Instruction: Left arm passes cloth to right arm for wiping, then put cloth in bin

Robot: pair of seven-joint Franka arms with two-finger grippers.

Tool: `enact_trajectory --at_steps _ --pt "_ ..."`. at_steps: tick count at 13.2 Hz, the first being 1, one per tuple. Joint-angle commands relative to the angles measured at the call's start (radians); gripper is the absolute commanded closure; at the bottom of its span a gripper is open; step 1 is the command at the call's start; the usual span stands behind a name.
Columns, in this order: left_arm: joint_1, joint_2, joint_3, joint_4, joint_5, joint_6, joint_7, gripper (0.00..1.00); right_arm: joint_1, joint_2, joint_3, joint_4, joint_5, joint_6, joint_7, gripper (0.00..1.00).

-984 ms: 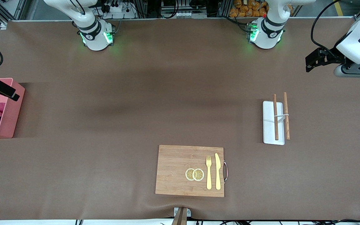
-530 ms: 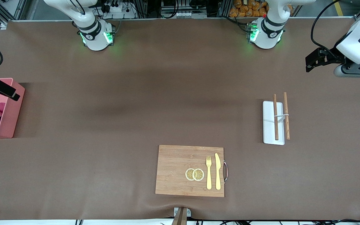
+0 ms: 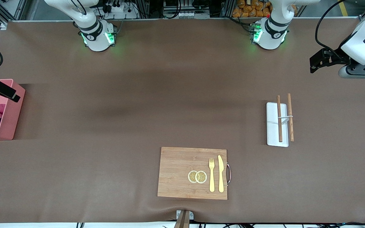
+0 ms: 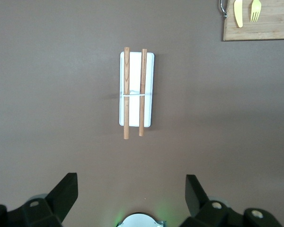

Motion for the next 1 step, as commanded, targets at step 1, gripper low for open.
enact_trajectory --at_steps 1 --pt "0.006 0.004 -0.004 0.017 -0.012 -0.013 -0.006 0.0 -0.001 0.005 0.0 0.022 0.014 -0.018 -0.003 0.0"
